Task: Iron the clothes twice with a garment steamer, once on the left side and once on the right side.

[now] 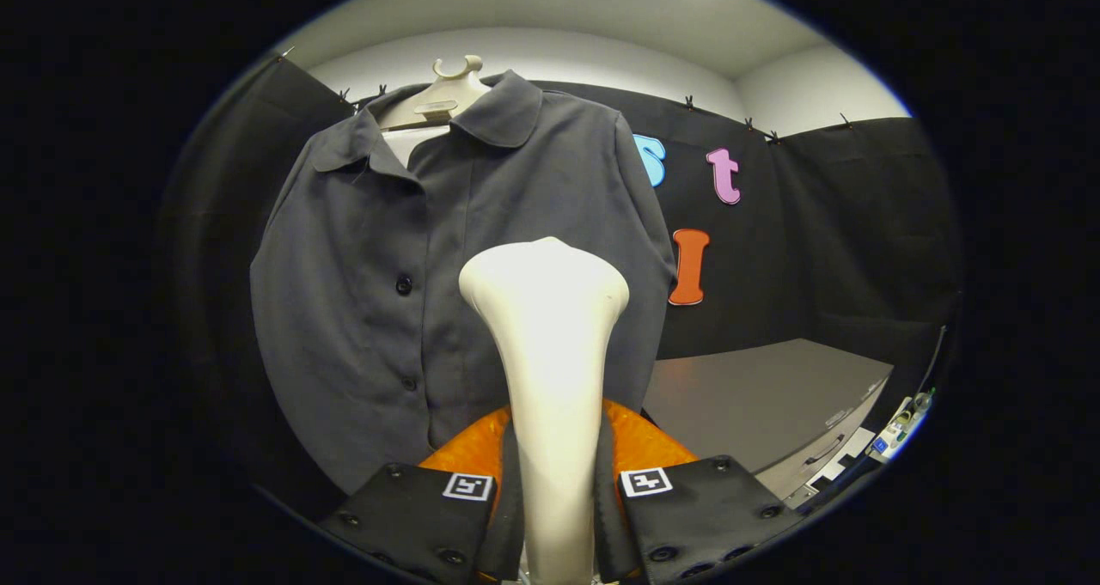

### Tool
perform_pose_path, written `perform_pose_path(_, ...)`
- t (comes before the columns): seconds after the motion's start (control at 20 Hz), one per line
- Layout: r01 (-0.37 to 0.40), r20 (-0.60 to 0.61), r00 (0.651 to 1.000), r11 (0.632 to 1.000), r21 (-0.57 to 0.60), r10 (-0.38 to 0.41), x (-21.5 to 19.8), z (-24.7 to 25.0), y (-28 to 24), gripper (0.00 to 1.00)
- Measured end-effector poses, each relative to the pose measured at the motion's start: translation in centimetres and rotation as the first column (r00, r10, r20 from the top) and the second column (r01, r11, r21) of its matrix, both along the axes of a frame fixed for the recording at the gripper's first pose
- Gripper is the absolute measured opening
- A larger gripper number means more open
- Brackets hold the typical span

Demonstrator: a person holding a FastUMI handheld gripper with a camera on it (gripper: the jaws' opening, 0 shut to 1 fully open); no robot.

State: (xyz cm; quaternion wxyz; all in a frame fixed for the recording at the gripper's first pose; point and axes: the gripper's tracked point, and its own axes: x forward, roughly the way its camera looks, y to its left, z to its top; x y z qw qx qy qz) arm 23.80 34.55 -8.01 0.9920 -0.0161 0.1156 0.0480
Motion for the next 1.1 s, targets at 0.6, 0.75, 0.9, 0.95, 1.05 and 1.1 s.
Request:
perform_pose_path(0.6, -0.032, -0.109, 0.994, 0.999, -0.032, 0.028, -4.0, -6.7, -0.2, 0.4)
perform_pose_path(0.75, -0.041, -0.148, 0.988, 0.998, -0.039, 0.035, -4.9, -8.7, 0.0, 0.4)
perform_pose_path(0.9, -0.051, -0.187, 0.981, 0.998, -0.033, 0.044, -6.2, -11.1, 0.0, 0.4)
perform_pose_path(0.95, -0.053, -0.197, 0.979, 0.998, -0.033, 0.045, -6.5, -11.9, -0.1, 0.41)
perform_pose_path(1.05, -0.053, -0.219, 0.975, 0.998, -0.036, 0.044, -7.6, -13.6, -0.3, 0.4)
perform_pose_path(1.1, -0.049, -0.227, 0.973, 0.998, -0.035, 0.04, -8.0, -14.5, -0.6, 0.4)
